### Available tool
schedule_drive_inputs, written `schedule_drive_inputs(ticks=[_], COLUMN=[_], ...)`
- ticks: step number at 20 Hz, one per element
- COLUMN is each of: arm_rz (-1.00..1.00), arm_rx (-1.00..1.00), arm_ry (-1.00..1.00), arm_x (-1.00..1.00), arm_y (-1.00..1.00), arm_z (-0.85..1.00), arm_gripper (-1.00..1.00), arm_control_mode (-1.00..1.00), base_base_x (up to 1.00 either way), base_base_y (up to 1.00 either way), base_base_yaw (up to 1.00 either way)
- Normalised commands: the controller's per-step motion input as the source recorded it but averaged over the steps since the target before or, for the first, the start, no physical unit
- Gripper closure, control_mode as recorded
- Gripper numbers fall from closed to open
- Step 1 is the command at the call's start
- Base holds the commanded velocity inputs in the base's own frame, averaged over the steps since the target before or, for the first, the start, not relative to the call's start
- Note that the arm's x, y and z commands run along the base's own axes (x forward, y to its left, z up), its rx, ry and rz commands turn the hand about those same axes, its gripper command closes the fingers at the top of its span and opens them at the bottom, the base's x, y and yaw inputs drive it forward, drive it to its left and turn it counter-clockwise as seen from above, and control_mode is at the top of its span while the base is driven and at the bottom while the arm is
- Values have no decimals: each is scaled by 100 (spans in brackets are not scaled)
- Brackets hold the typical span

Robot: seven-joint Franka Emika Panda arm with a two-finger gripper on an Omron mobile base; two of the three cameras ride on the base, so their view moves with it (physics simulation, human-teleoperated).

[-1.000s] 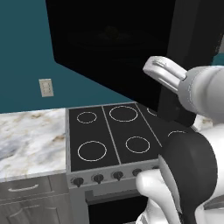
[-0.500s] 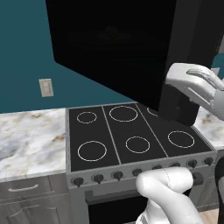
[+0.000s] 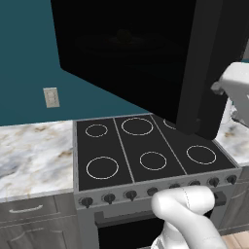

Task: Retrieve the reheated potato from the microwave, then place the potato, cheese, and condiment on the cutting board.

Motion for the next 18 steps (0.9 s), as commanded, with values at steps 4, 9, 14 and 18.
schedule_drive_inputs(ticks=[4, 9, 14, 18], arm_rz=[-12, 0, 11, 10], arm_rx=[14, 21, 46, 42], arm_ry=[18, 25, 8, 1], arm_x=[-1, 0, 10, 33], arm_y=[-69, -73, -42, -23], arm_z=[17, 6, 1, 1], arm_gripper=[-100, -100, -100, -100], arm_control_mode=[-100, -100, -100, -100], base_base_x=[0, 0, 0, 0], base_base_y=[0, 0, 0, 0], base_base_yaw=[0, 0, 0, 0])
